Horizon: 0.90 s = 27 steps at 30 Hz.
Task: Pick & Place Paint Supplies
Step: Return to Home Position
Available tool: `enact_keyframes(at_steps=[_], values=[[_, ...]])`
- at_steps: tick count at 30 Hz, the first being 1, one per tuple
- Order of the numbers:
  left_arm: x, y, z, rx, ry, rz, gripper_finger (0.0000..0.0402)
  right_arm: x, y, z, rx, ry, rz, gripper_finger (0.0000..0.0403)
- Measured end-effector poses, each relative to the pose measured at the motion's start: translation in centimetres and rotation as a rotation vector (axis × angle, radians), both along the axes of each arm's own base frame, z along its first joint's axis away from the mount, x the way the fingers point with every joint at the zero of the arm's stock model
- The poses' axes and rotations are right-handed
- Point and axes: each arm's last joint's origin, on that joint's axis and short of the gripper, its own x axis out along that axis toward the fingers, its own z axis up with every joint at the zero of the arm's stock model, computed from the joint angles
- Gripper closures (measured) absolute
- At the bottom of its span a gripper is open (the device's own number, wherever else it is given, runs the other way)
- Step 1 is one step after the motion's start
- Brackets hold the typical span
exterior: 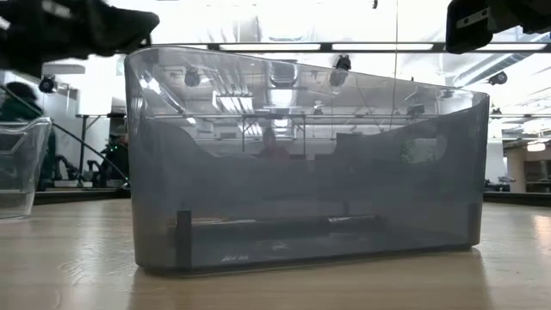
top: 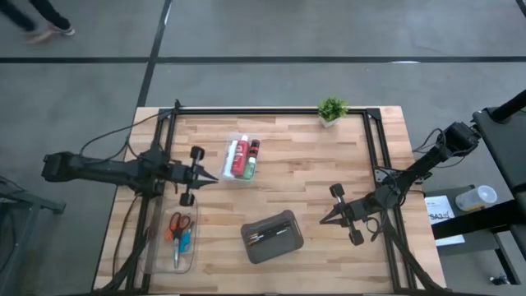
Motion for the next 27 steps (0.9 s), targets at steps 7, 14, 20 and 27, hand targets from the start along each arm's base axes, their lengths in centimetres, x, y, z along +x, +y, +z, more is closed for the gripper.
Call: enact_keyframes(at_steps=[7, 14, 20, 27], values=[[-2.2, -0.1, -2.2, 0.061, -0.077, 0.005, 0.0367, 0.0, 0.0, 0.0, 0.000, 0.000, 0.001, 0.0395], [-3.9, -0.1, -2.8, 0.046, -0.155, 0.006, 0.0367, 0.0, 0.0, 0.0, 0.000, -0.001, 0.001, 0.0395], [-5.0, -0.1, -3.2, 0.027, -0.129, 0.003, 0.0366, 0.0, 0.0, 0.0, 0.000, 0.000, 0.001, 0.0395], [-5.4, -0.1, -3.5, 0.024, -0.107, 0.019, 0.0366, 0.0, 0.0, 0.0, 0.000, 0.000, 0.000, 0.0395]])
